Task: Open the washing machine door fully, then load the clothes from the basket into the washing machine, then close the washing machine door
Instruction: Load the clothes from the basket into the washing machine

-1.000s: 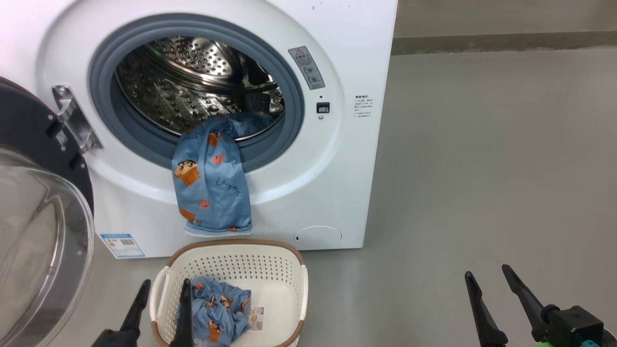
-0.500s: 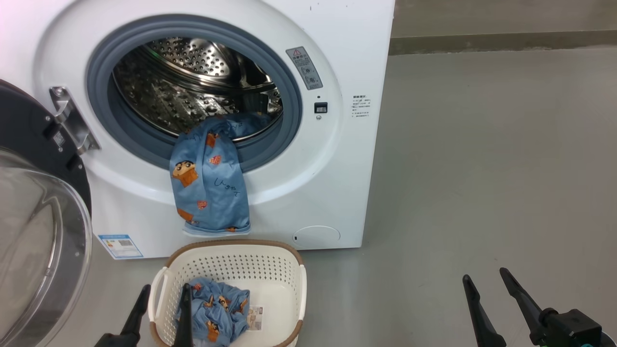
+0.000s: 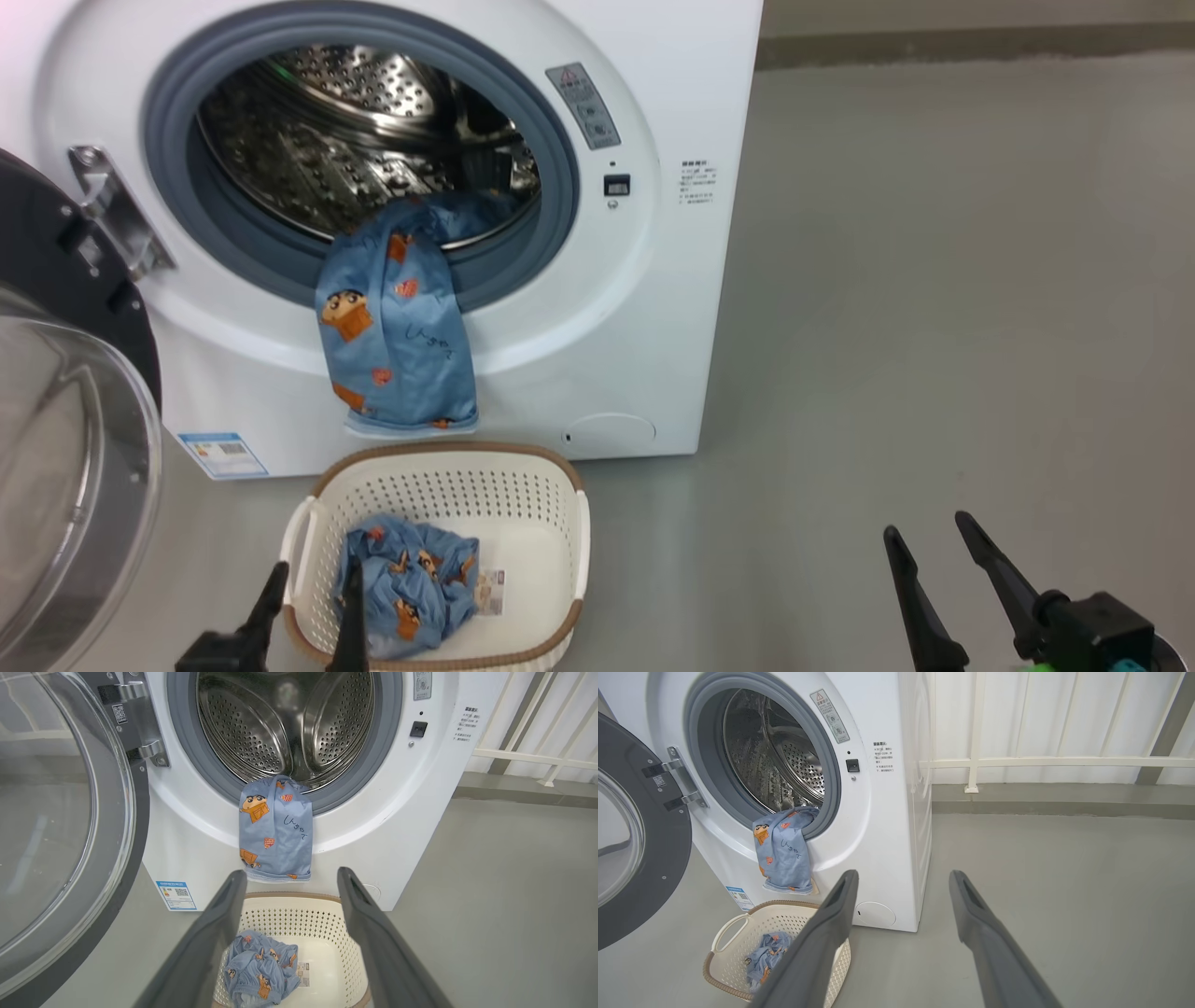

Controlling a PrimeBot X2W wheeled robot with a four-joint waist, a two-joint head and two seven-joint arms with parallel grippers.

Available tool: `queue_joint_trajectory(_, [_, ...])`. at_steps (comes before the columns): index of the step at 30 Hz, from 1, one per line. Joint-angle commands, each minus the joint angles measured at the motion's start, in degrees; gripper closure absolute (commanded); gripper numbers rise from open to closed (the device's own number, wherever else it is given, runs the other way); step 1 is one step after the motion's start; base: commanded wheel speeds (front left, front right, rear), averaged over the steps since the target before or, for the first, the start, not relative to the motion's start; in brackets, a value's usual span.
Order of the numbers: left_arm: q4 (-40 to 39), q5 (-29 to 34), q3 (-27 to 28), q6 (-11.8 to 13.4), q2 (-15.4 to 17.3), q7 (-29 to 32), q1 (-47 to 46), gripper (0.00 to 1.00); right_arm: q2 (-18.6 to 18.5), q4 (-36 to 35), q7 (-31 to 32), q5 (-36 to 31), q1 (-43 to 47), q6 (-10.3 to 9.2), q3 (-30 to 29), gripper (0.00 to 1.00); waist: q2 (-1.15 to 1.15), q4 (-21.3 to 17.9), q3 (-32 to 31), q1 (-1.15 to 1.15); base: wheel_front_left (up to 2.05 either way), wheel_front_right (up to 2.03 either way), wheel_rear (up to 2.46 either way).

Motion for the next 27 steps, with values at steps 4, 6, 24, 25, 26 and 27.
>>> queue_joint_trajectory(4, [4.59, -1.48, 1.95, -2.01, -0.37, -0.01, -7.41, 0.00, -0.65, -2.15, -0.43, 0.50, -4.55, 0.51, 2.39, 0.00, 0.00, -1.12, 4.67, 0.00, 0.00, 0.00, 0.00])
queue_joint_trajectory(6, [7.82, -2.28, 2.22, -2.80, -1.09, -0.06, -9.92, 0.00, -0.81, -2.34, -0.61, 0.69, -5.68, 0.51, 2.67, 0.00, 0.00, -1.64, 6.88, 0.00, 0.00, 0.00, 0.00])
queue_joint_trajectory(24, [39.36, -6.43, 5.93, -11.11, -1.57, -1.31, -38.80, 0.00, -1.96, 1.11, -5.82, 3.74, -18.11, 0.51, 6.98, 0.00, 0.00, -11.10, 26.77, 0.00, 0.00, 0.00, 0.00])
queue_joint_trajectory(25, [40.74, -6.63, 6.23, -11.40, -1.12, -1.07, -40.38, 0.00, -1.95, 1.44, -6.22, 3.95, -18.77, 0.51, 7.31, 0.00, 0.00, -11.67, 27.72, 0.00, 0.00, 0.00, 0.00])
queue_joint_trajectory(26, [42.06, -6.85, 6.55, -11.69, -0.62, -0.83, -41.94, 0.00, -1.93, 1.80, -6.60, 4.18, -19.44, 0.51, 7.62, 0.00, 0.00, -12.24, 28.64, 0.00, 0.00, 0.00, 0.00])
queue_joint_trajectory(27, [43.28, -6.98, 6.81, -11.96, -0.04, -0.63, -43.46, 0.00, -1.91, 2.15, -6.98, 4.41, -20.11, 0.51, 7.94, 0.00, 0.00, -12.79, 29.53, 0.00, 0.00, 0.00, 0.00])
